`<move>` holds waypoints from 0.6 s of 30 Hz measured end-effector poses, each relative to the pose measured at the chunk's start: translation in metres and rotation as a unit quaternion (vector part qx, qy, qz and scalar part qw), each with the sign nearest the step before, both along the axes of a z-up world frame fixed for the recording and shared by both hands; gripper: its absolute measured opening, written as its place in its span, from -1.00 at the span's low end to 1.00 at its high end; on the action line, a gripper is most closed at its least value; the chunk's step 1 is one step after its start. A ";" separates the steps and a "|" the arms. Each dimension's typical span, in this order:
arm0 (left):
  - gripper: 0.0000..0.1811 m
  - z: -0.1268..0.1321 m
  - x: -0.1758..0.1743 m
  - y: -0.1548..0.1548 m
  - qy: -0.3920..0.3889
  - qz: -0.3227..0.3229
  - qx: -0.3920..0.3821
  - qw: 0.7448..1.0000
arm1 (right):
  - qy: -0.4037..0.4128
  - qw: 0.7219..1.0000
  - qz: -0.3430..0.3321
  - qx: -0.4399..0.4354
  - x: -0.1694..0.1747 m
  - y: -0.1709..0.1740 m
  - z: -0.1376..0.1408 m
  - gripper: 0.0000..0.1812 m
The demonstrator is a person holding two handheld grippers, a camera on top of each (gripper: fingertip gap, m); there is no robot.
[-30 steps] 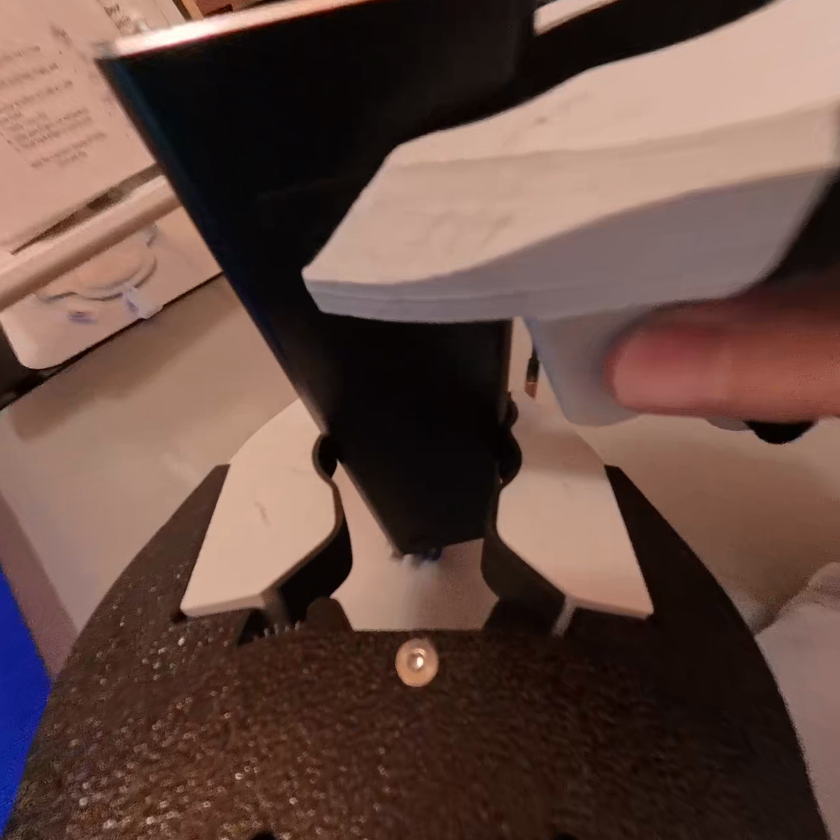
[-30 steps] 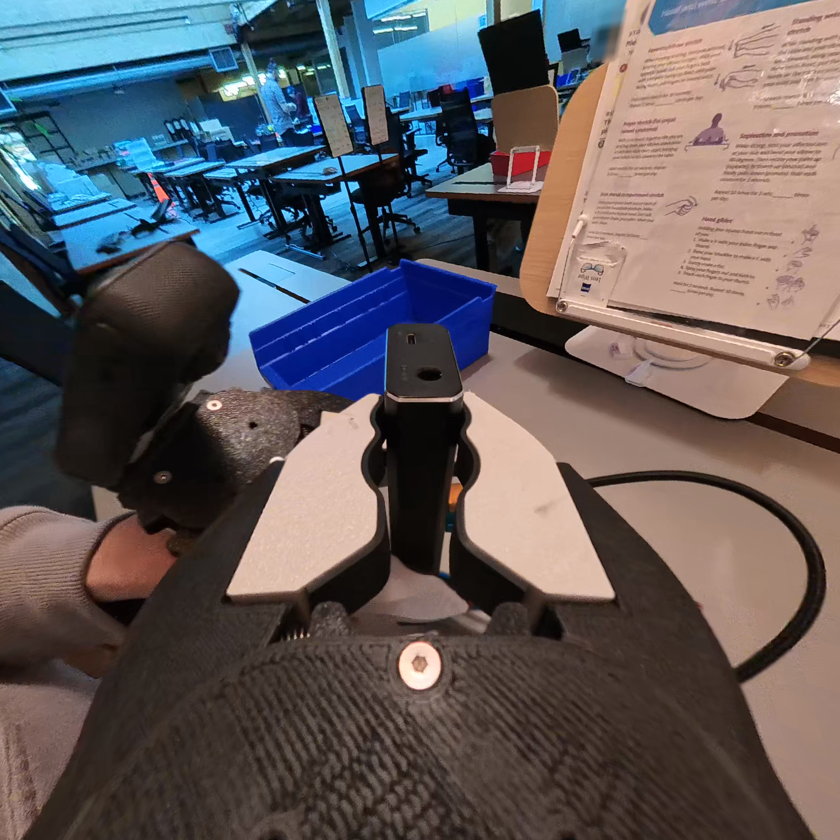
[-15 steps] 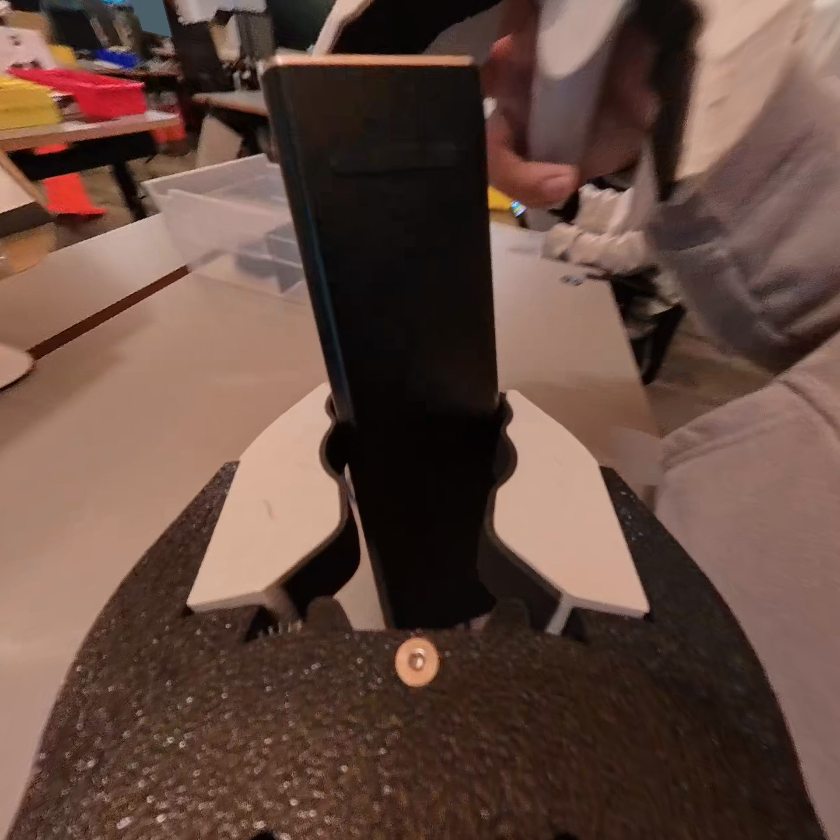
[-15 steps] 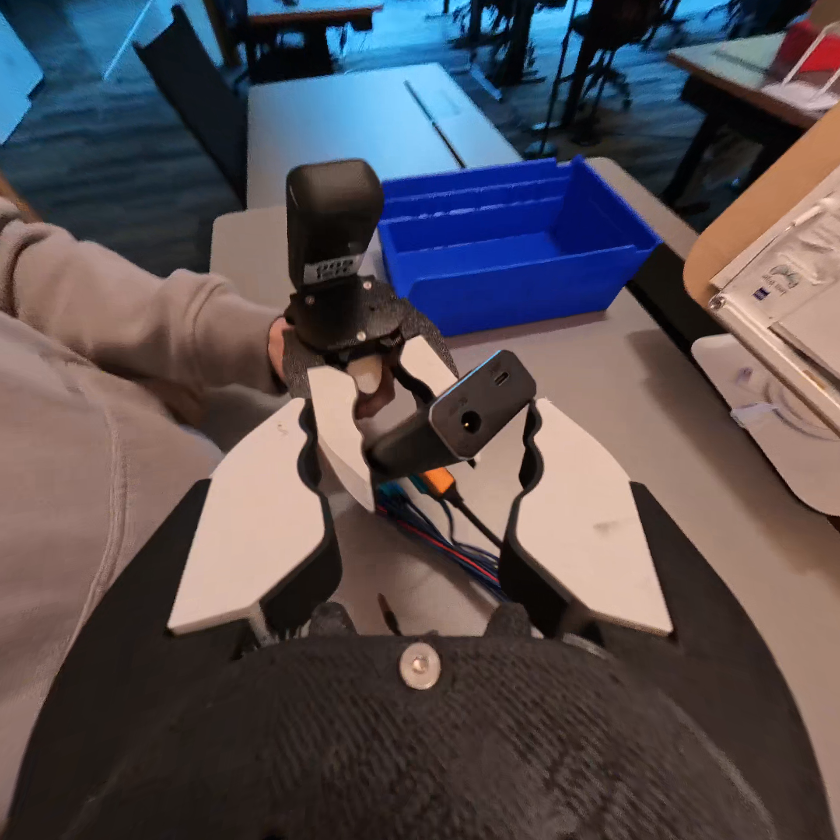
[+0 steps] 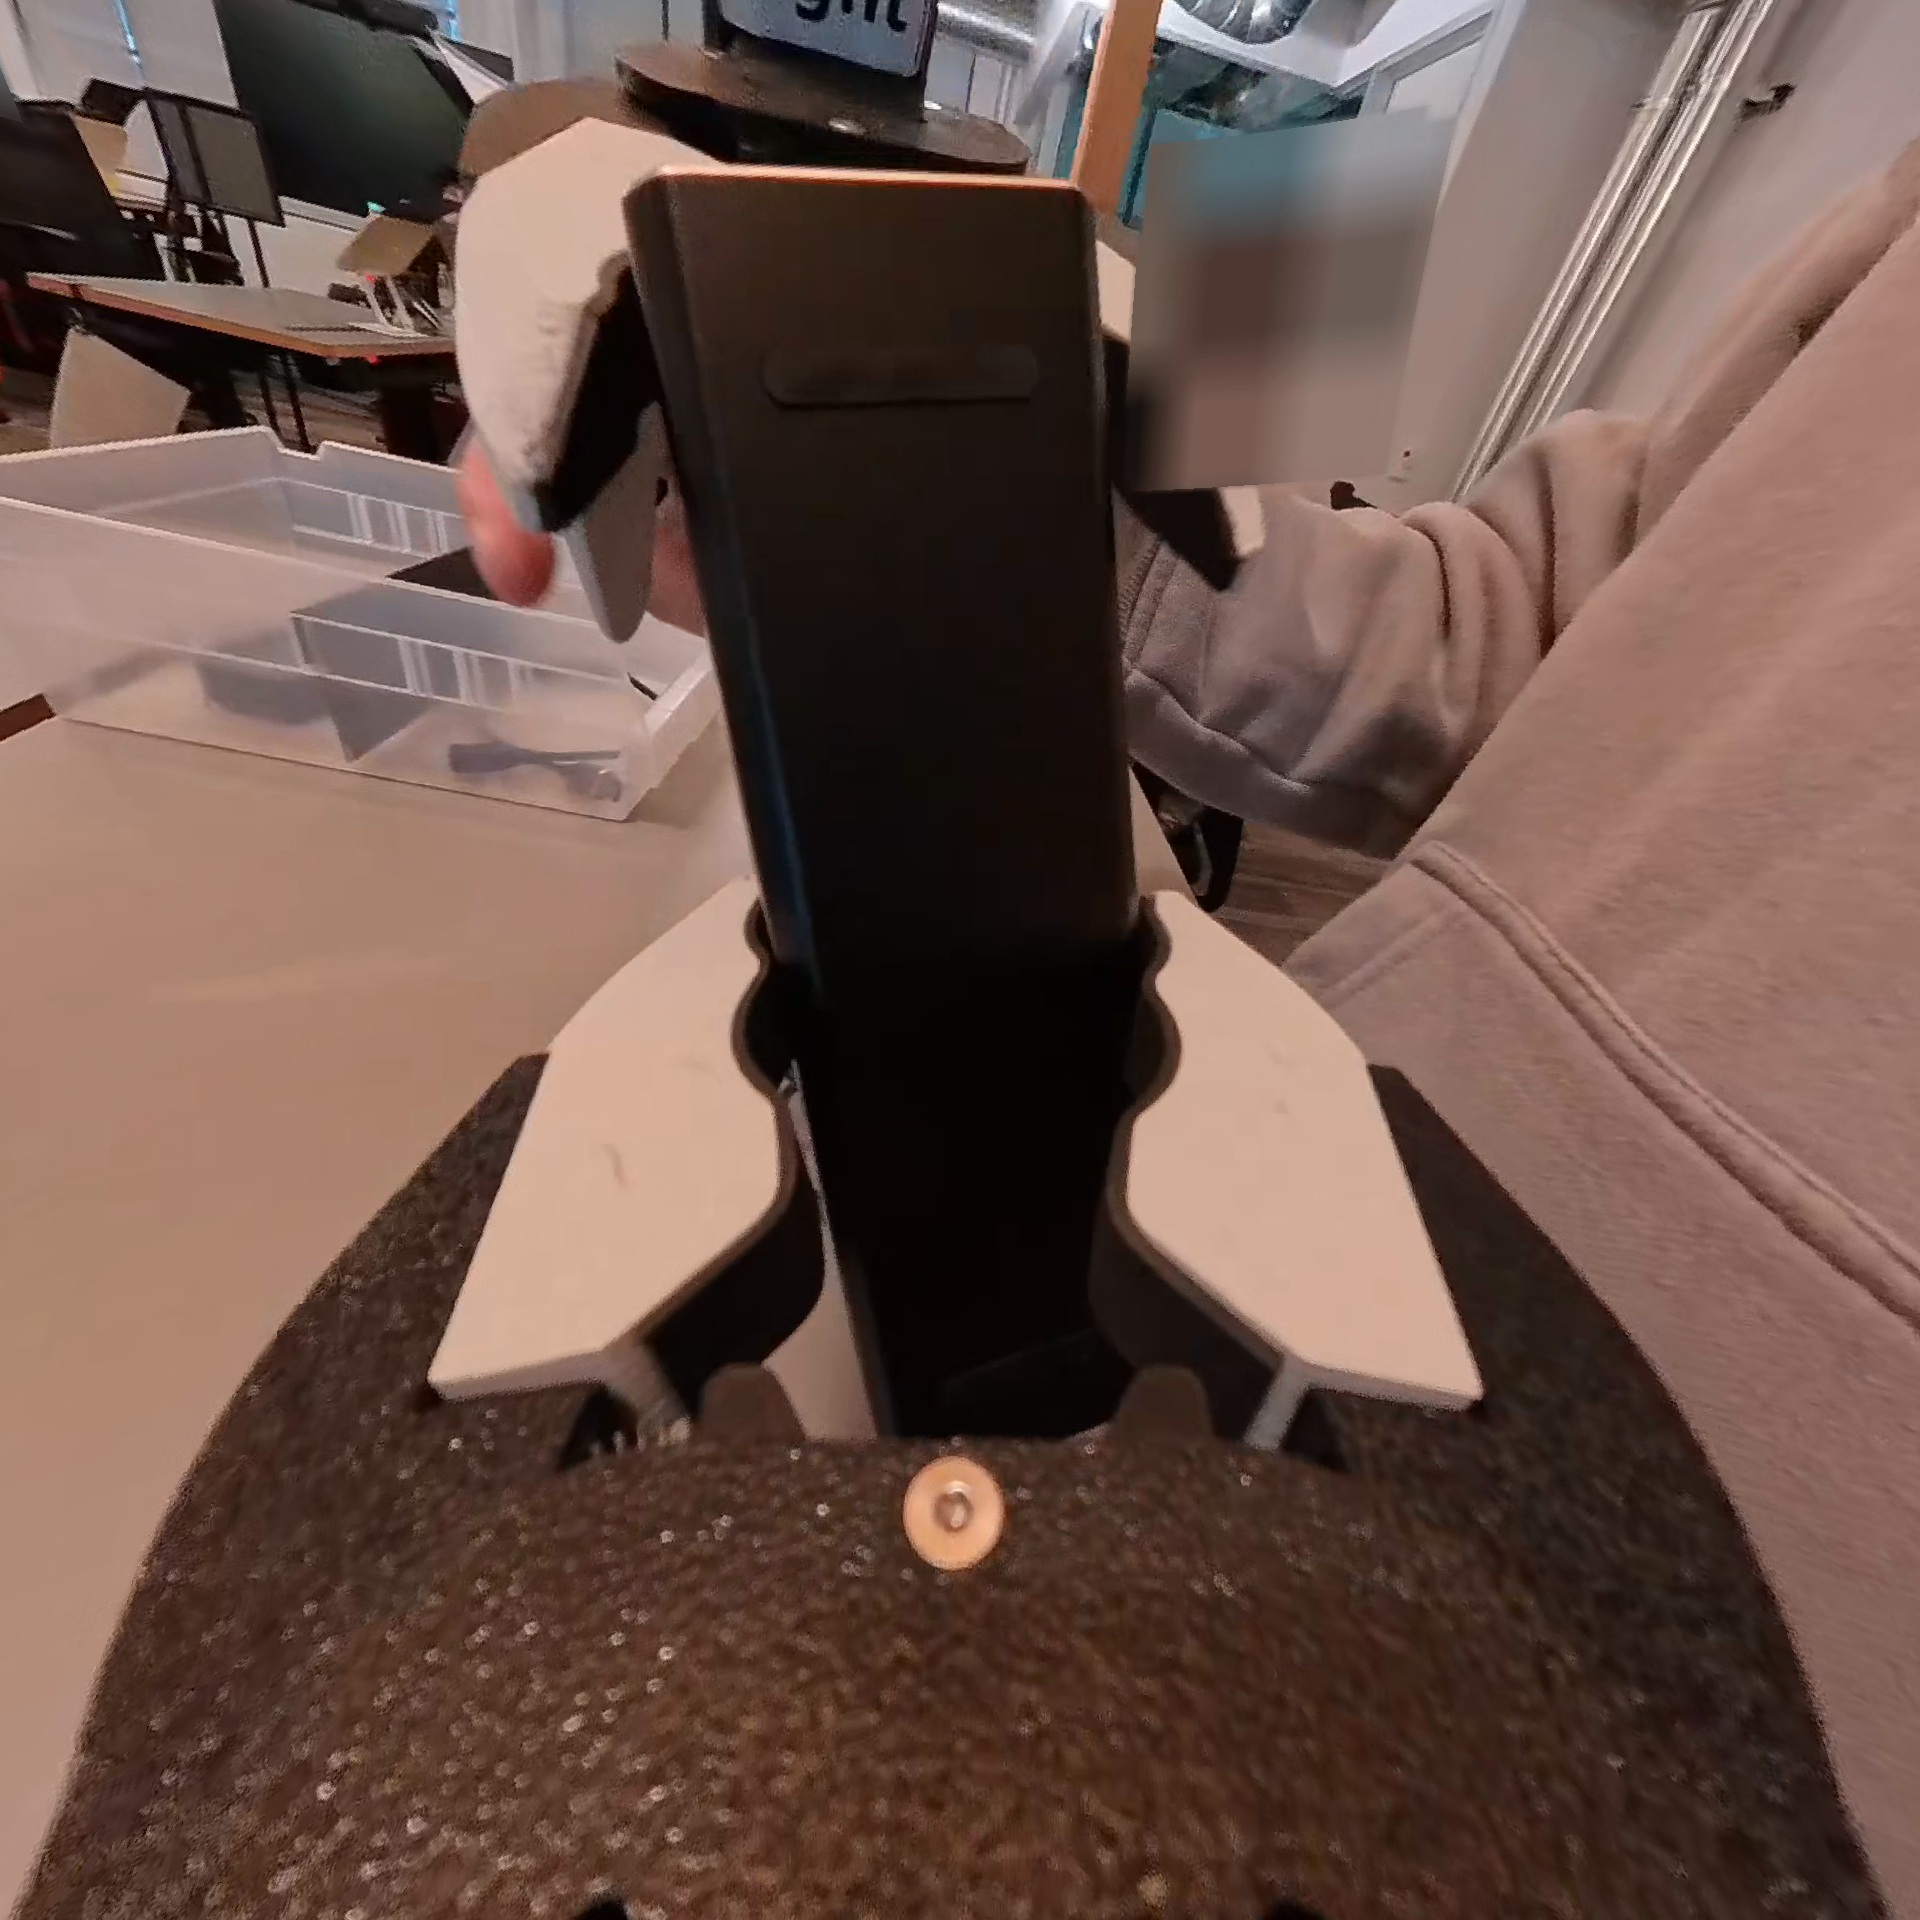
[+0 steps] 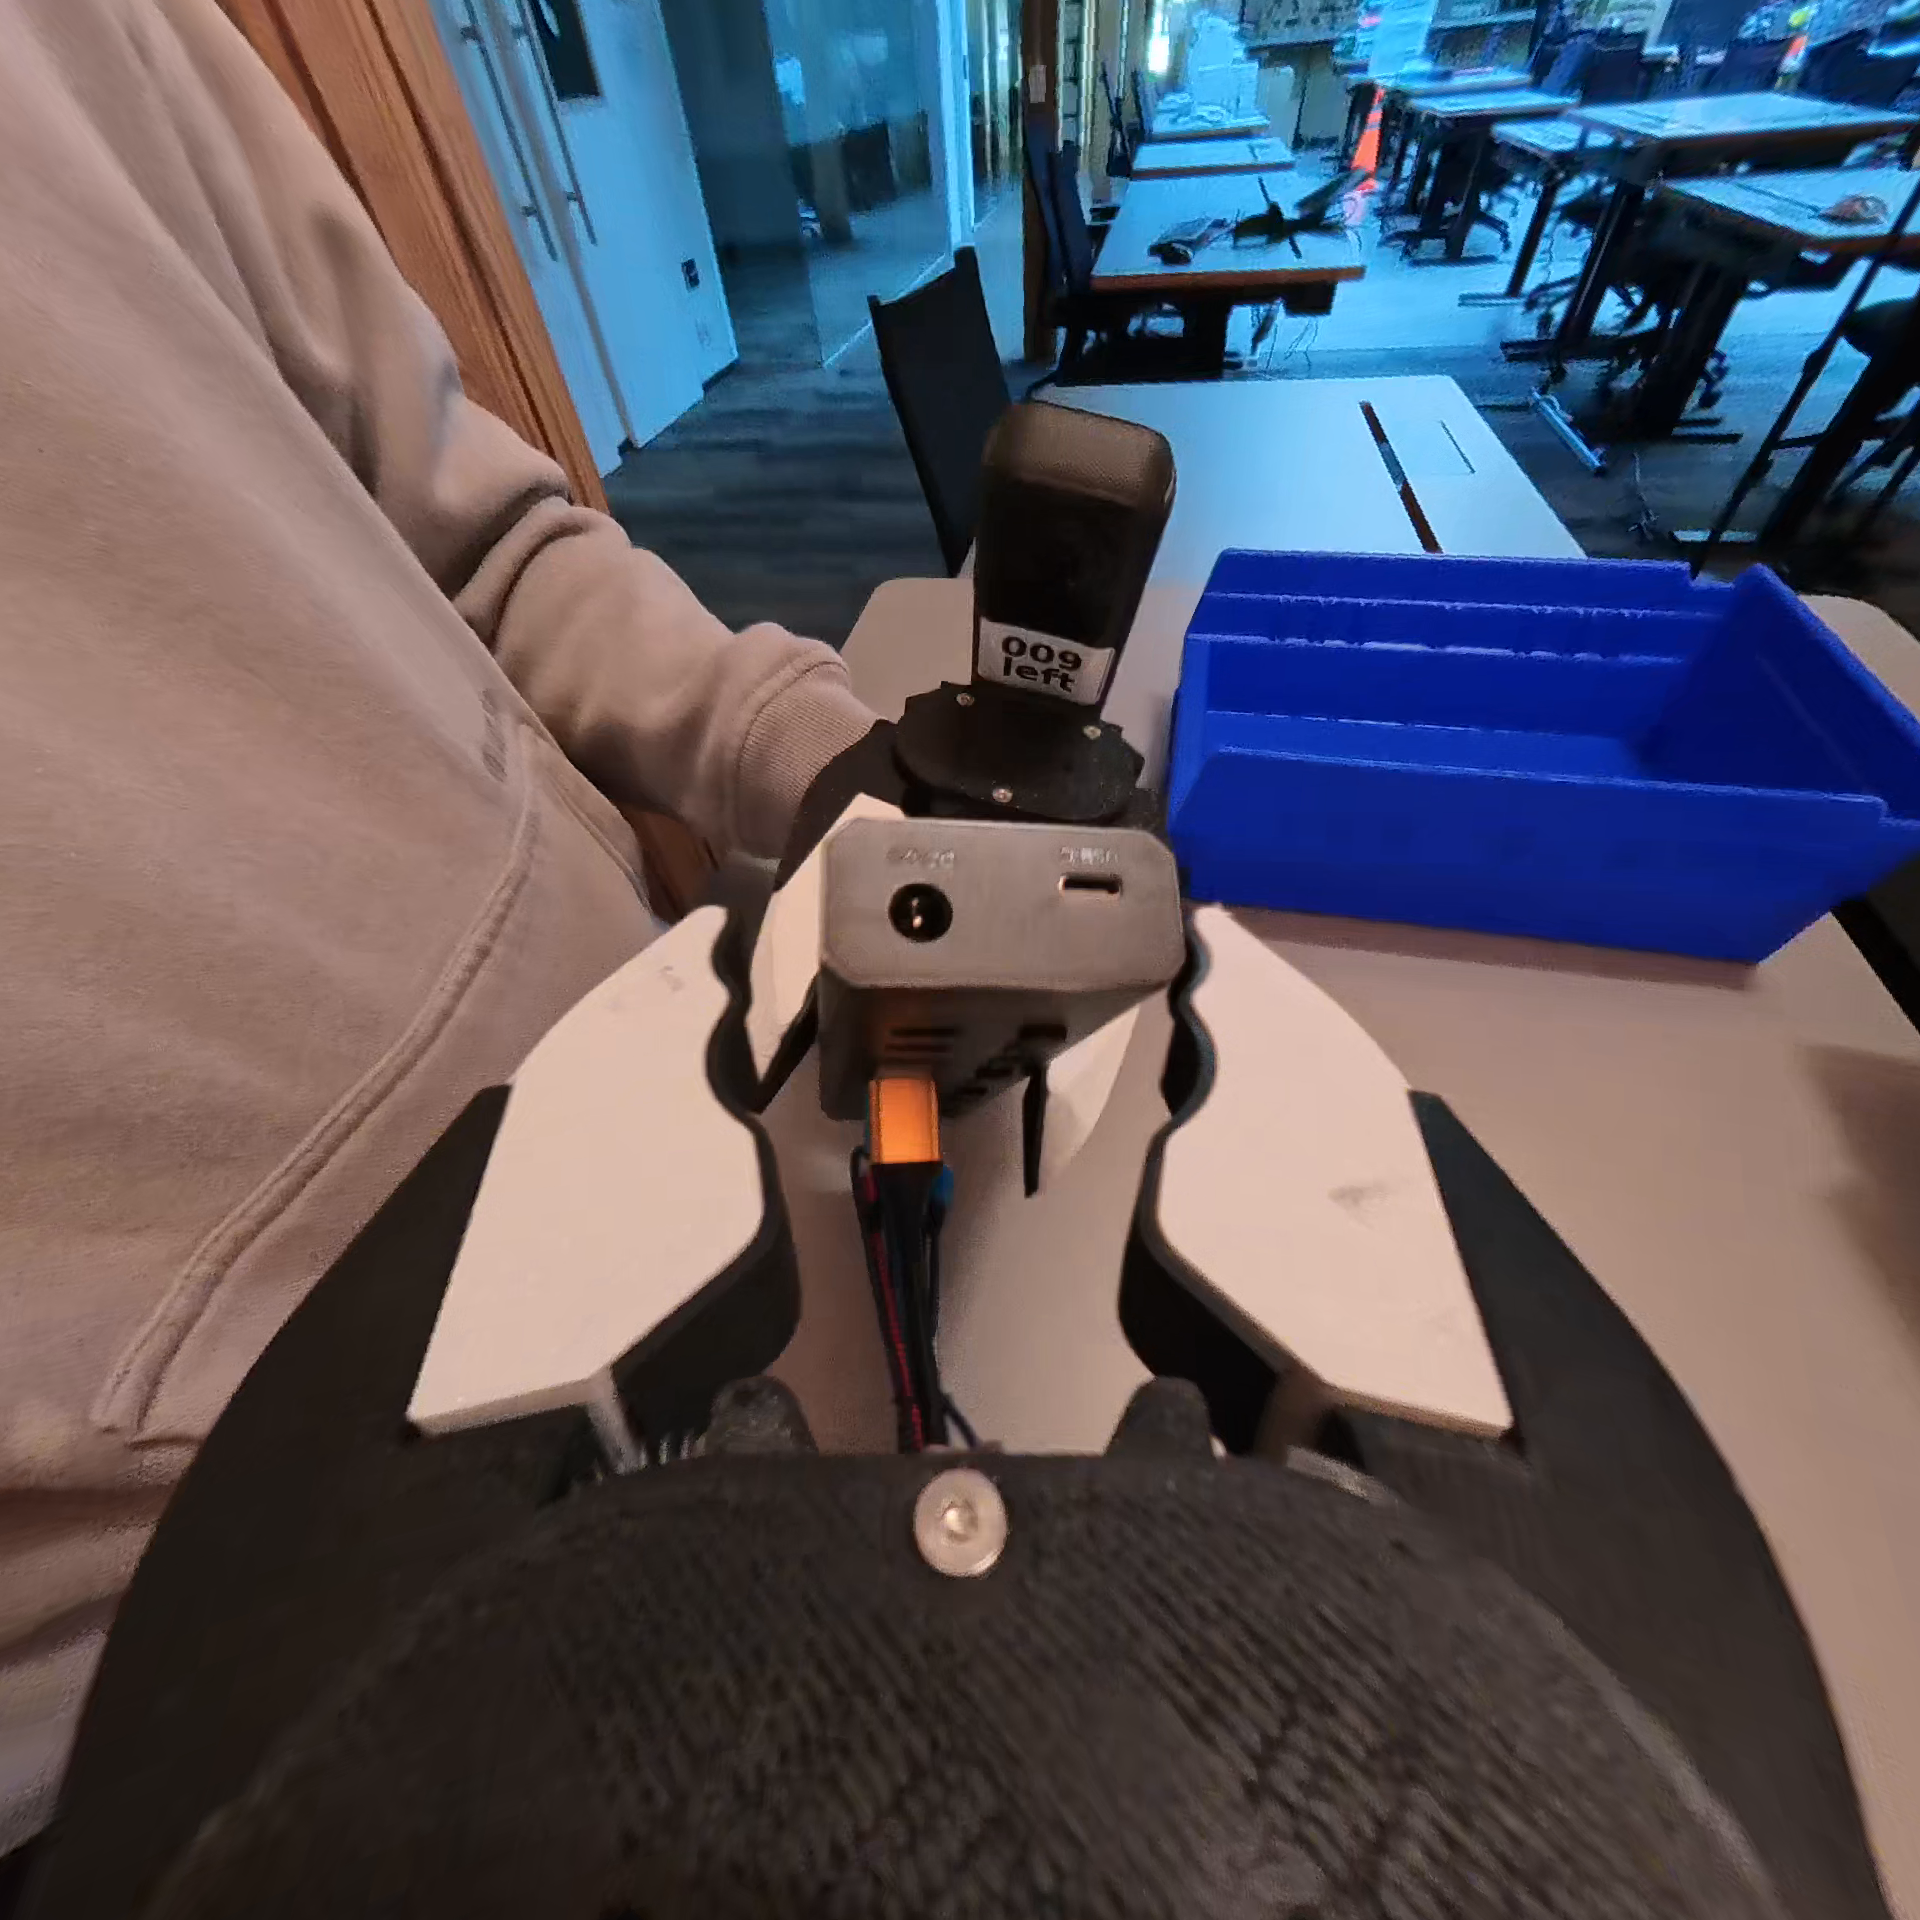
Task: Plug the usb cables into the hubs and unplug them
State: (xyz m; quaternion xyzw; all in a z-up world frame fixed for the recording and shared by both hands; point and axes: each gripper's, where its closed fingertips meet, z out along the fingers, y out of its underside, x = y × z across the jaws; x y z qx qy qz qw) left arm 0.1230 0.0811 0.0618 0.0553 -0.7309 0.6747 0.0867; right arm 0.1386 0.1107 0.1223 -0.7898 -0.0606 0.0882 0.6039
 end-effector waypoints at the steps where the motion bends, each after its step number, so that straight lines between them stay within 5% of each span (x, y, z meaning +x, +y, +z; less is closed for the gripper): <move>1: -0.31 -0.001 -0.001 -0.001 -0.002 -0.003 0.001 1.000 | -0.010 1.000 -0.002 -0.008 0.001 0.002 -0.003 -0.23; 8: -0.30 -0.005 0.014 0.005 -0.012 0.037 0.055 0.998 | -0.026 0.996 -0.054 -0.062 0.008 0.008 -0.008 -0.31; 14: 0.03 -0.007 0.028 -0.004 -0.039 0.089 0.150 0.984 | 0.001 0.979 -0.157 -0.131 0.033 0.016 -0.004 -0.32; 18: -0.06 -0.001 0.029 -0.010 -0.036 0.086 0.127 0.988 | 0.021 0.981 -0.124 -0.146 0.026 0.023 -0.002 -0.33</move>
